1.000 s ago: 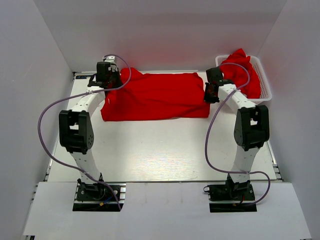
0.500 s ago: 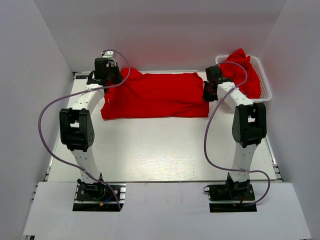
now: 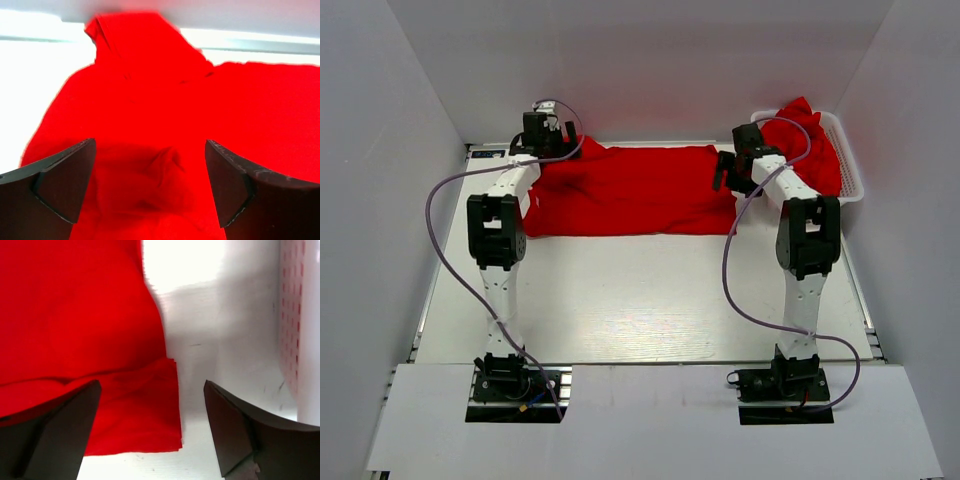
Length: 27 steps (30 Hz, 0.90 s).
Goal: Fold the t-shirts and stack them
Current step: Fold the flattened tshirt in 1/3 of the way
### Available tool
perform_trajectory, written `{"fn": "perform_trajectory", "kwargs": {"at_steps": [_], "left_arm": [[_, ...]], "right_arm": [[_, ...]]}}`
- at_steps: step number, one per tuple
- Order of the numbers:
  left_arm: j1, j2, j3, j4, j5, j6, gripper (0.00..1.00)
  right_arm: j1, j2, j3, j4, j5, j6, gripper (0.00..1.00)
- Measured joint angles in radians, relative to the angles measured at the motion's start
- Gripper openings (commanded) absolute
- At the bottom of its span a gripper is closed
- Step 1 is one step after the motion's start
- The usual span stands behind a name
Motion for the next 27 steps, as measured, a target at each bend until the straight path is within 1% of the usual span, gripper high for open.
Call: {"fn": "perform_trajectory", "kwargs": {"at_steps": [3, 6, 10, 14, 17, 20, 23, 27], "left_arm": [[0.002, -0.008, 0.037, -0.017, -0.012, -0.005, 1.0], [0.009, -0.037, 0.04, -0.04, -0.018, -0.011, 1.0], [0.013, -0.108, -0.001, -0.069, -0.018, -0.013, 1.0], [0.013, -0.254, -0.169, -0.084, -0.008, -0.014, 1.0], [0.011, -0.389, -0.355, -0.075, 0.01, -0.029, 1.0], [0.006, -0.481, -0.516, -0.046, 0.05, -0.053, 1.0], [0.003, -0.514, -0.645, -0.01, 0.093, -0.08, 1.0], [0.004, -0.499, -0.724, -0.01, 0.114, -0.103, 1.0]], "right_arm": [[-0.001, -0.01, 0.002, 0.002, -0.037, -0.02, 0.9], [0.003, -0.043, -0.014, 0.008, -0.076, -0.034, 0.9], [0.007, -0.138, -0.082, 0.025, -0.1, -0.042, 0.9], [0.01, -0.248, -0.166, 0.051, -0.115, -0.053, 0.9], [0.011, -0.31, -0.232, 0.078, -0.142, -0.064, 0.9], [0.017, -0.333, -0.29, 0.106, -0.198, -0.076, 0.9], [0.032, -0.324, -0.33, 0.122, -0.253, -0.081, 0.9], [0.051, -0.264, -0.333, 0.14, -0.304, -0.082, 0.9]]}}
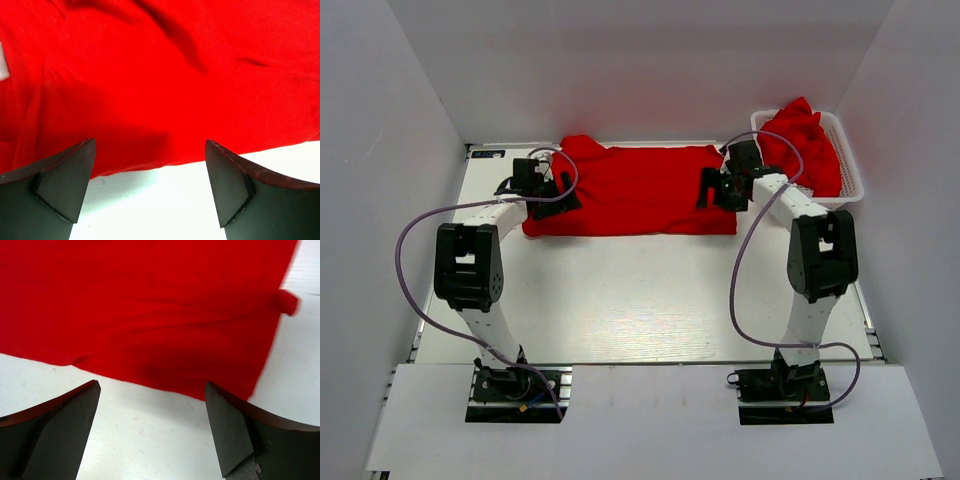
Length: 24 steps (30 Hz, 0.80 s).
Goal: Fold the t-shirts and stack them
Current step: Fold the flattened tshirt in 1/3 of the way
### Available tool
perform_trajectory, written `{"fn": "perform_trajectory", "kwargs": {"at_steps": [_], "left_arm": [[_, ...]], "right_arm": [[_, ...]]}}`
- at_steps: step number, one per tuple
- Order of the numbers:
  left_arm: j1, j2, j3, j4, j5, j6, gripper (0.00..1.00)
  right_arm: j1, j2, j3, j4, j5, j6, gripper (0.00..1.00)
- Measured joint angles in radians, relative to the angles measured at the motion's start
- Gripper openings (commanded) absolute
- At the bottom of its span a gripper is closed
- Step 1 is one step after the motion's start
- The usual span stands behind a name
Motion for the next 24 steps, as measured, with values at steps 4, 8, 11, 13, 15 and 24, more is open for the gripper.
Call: {"fn": "perform_trajectory", "kwargs": {"at_steps": [4, 8, 11, 13, 15, 24], "left_arm": [[0.004, 0.034, -0.025, 0.029, 0.026, -0.027, 1.0], [0.01, 0.076, -0.055, 0.047, 0.025, -0.048, 1.0], [0.011, 0.062, -0.076, 0.058, 0.011, -0.06, 1.0], [0.012, 0.028, -0.129, 0.08, -0.002, -0.081, 1.0], [0.015, -0.034, -0.196, 0.067, -0.018, -0.106, 1.0], [0.013, -0.422, -0.539, -0.153, -0.05, -0.215, 1.0]], "right_arm": [[0.001, 0.093, 0.0, 0.018, -0.039, 0.005, 0.9], [-0.005, 0.139, -0.012, 0.032, -0.053, 0.013, 0.9], [-0.01, 0.121, -0.057, 0.084, -0.051, 0.027, 0.9], [-0.01, 0.083, -0.118, 0.126, -0.049, 0.038, 0.9], [-0.01, 0.032, -0.197, 0.161, -0.043, 0.055, 0.9], [-0.004, -0.296, -0.604, 0.206, -0.074, 0.156, 0.9]]}}
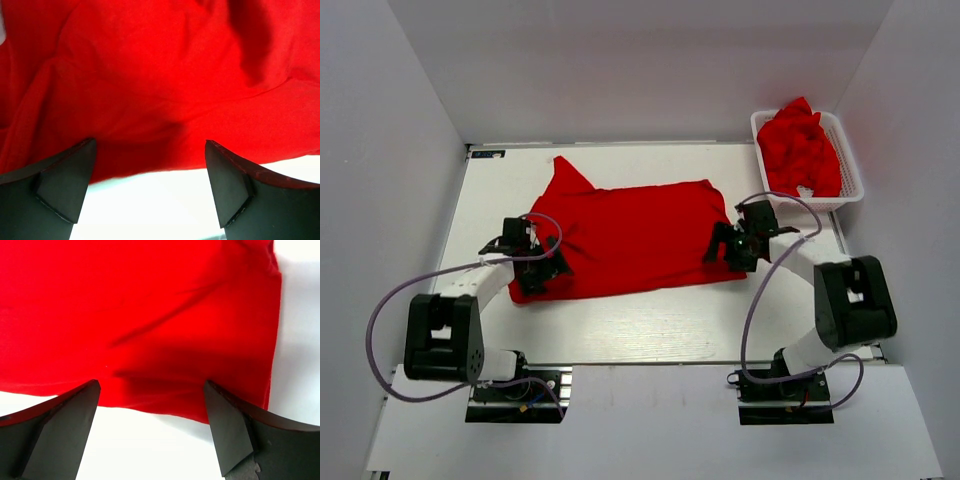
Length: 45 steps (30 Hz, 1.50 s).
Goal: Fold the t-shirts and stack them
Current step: Fold the flattened tshirt in 1/3 of the way
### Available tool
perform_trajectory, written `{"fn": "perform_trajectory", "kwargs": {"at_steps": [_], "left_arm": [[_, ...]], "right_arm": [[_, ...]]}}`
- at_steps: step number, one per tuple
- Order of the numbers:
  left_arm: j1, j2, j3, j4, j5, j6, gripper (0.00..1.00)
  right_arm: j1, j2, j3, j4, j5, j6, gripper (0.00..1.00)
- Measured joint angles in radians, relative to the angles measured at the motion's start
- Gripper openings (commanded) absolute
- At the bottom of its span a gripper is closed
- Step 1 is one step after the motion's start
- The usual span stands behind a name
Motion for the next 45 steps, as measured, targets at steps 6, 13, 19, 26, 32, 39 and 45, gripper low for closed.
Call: {"fn": "perform_trajectory", "kwargs": {"at_steps": [6, 13, 19, 26, 32, 39, 45], "left_arm": [[-0.007, -0.237, -0.047, -0.288, -0.003, -0.001, 1.0], [-0.007, -0.249, 0.201, -0.291, 0.06, 0.147, 1.0], [-0.007, 0.033, 0.41, -0.175, 0.203, 0.378, 1.0], [-0.007, 0.372, 0.525, -0.14, 0.265, 0.62, 1.0], [-0.012, 0.436, 0.546, -0.138, 0.311, 0.75, 1.0], [-0.021, 0.442, 0.568, -0.098, 0.315, 0.794, 1.0], [-0.043, 0.497, 0.59, -0.089, 0.311, 0.818, 0.98]], "right_arm": [[0.024, -0.207, -0.171, -0.084, -0.021, 0.005, 0.9], [0.035, -0.295, -0.073, -0.217, -0.015, -0.076, 0.9], [0.035, -0.308, 0.053, -0.206, -0.049, -0.154, 0.9], [0.034, -0.245, 0.058, -0.212, -0.077, -0.186, 0.9], [0.034, -0.236, 0.061, -0.22, -0.079, -0.187, 0.9], [0.034, -0.236, 0.061, -0.219, -0.078, -0.187, 0.9], [0.034, -0.23, 0.061, -0.22, -0.078, -0.186, 0.9]]}}
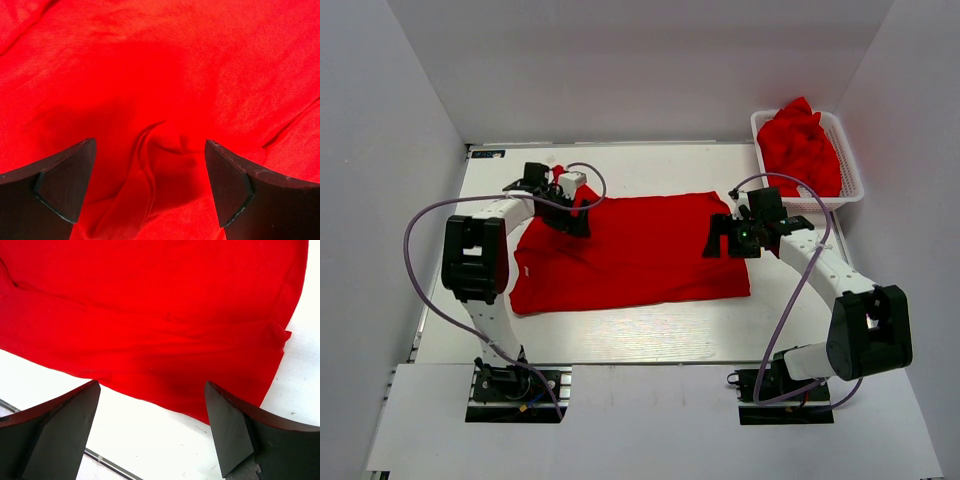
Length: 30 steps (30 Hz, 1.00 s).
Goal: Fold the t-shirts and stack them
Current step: Fold the flattened tshirt in 1/3 of the way
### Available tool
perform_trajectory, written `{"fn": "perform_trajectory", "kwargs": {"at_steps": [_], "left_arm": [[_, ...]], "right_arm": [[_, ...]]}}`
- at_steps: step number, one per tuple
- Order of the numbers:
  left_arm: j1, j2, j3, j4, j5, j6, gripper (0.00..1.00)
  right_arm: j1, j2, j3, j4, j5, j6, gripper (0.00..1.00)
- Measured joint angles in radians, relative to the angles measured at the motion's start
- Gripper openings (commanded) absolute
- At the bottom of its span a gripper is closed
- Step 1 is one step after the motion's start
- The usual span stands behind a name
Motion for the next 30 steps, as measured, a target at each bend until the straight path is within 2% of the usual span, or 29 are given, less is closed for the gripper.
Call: {"fn": "perform_trajectory", "kwargs": {"at_steps": [6, 7, 10, 11, 13, 17, 23, 30], "left_arm": [[-0.029, 0.037, 0.002, 0.005, 0.0, 0.003, 0.87], [-0.033, 0.04, 0.002, 0.005, -0.001, 0.003, 0.81], [-0.041, 0.044, 0.003, 0.008, -0.007, 0.005, 0.68], [-0.043, 0.044, 0.003, 0.009, -0.008, 0.006, 0.57], [-0.048, 0.044, 0.003, 0.012, -0.013, 0.003, 0.46], [-0.052, 0.048, 0.006, 0.011, -0.019, 0.011, 0.0], [-0.053, 0.053, 0.016, 0.009, -0.013, 0.028, 0.0], [-0.06, 0.087, 0.116, -0.039, 0.091, 0.117, 0.0]], "right_arm": [[0.0, 0.011, 0.0, 0.0, 0.0, 0.0, 0.9], [0.0, 0.012, 0.0, 0.0, 0.0, 0.0, 0.9], [0.0, 0.012, 0.0, 0.0, 0.0, 0.001, 0.9], [0.0, 0.012, 0.0, 0.0, 0.0, 0.001, 0.9], [0.0, 0.012, 0.0, 0.0, 0.002, 0.001, 0.9], [0.0, 0.012, 0.0, -0.002, 0.007, 0.001, 0.9], [-0.001, 0.011, 0.0, -0.003, 0.024, 0.002, 0.9], [-0.004, 0.008, 0.0, -0.004, 0.035, 0.003, 0.9]]}}
